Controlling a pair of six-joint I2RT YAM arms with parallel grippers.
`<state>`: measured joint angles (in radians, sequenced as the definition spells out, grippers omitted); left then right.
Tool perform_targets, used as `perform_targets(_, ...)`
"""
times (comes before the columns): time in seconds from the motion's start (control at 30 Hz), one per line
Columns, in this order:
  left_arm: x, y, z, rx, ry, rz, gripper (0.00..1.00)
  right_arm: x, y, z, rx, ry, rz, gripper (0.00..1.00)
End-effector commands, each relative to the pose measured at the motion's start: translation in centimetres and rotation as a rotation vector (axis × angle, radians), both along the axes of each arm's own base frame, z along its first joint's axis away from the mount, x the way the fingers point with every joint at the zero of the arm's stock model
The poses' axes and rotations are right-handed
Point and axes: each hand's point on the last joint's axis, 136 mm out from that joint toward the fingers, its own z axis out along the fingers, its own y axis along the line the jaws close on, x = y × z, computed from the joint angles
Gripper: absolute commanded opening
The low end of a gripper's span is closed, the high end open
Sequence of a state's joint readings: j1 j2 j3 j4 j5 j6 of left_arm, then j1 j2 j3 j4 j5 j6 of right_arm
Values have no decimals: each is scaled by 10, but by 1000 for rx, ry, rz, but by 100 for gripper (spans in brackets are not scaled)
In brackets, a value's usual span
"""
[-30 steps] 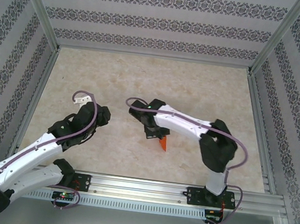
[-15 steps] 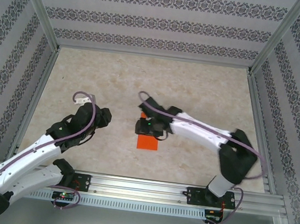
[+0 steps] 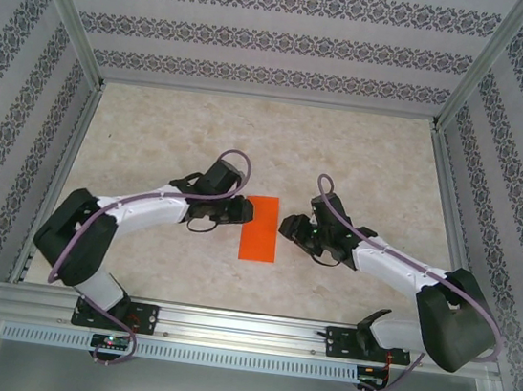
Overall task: Fold a paper plane with a square sheet of paper (pick it up from the middle)
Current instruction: Turn over the paper at the center of the table.
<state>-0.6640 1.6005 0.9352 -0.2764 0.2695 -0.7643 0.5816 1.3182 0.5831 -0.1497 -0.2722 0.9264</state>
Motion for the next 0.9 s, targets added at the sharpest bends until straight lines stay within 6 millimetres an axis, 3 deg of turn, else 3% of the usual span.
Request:
perform_targets(0.0, 2, -24, 0, -32, 13, -77, 28, 8, 19, 11, 109, -40, 29, 49)
perform_targets(0.17, 3, -28, -18, 5, 57, -97, 25, 11, 29, 1, 120, -17, 61, 47)
perform_targets(0.3, 5, -19, -32, 72, 90, -49, 20, 13, 36, -7, 128, 7, 86, 46)
perform_targets(0.87, 0, -15, -57, 98, 127, -42, 20, 8, 44, -25, 109, 57, 128, 46)
